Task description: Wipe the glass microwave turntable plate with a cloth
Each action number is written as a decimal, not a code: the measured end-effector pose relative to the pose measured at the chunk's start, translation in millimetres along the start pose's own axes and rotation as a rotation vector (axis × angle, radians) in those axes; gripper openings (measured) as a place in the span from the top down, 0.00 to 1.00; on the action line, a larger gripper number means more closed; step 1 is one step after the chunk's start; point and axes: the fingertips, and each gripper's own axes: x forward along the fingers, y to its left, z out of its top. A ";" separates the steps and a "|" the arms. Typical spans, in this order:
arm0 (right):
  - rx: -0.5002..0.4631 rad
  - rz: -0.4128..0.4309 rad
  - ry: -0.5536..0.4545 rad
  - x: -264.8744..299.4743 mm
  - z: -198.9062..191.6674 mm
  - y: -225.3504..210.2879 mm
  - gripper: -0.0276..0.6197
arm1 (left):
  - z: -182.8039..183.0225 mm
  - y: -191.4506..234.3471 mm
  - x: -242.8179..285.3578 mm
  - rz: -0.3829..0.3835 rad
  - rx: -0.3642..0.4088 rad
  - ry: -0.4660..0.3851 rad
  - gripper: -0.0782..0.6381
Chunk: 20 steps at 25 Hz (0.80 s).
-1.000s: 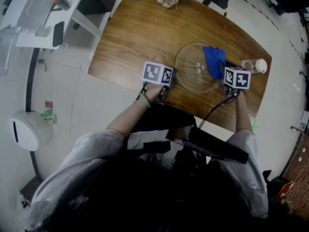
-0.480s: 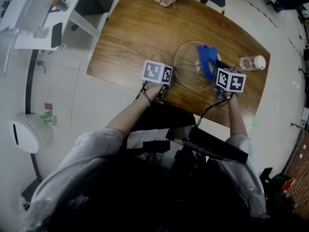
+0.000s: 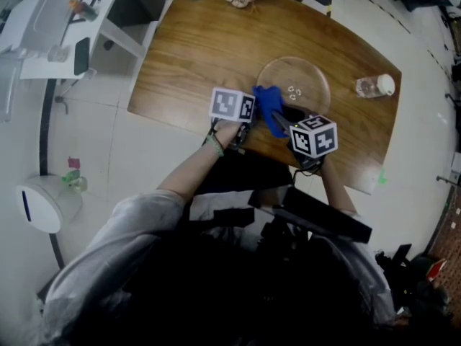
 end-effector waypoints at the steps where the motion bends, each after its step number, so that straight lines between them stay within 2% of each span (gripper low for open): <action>1: -0.010 -0.006 0.007 1.0 -4.4 1.4 0.78 | -0.1 -0.2 -0.1 0.002 0.001 0.000 0.88; 11: 0.039 -0.070 0.010 -14.0 -25.4 -32.3 0.78 | -1.0 0.6 -1.1 0.005 0.012 -0.002 0.88; 20: 0.092 -0.156 0.011 -44.5 -37.1 -89.2 0.78 | -0.5 1.0 -0.3 0.009 0.017 -0.006 0.88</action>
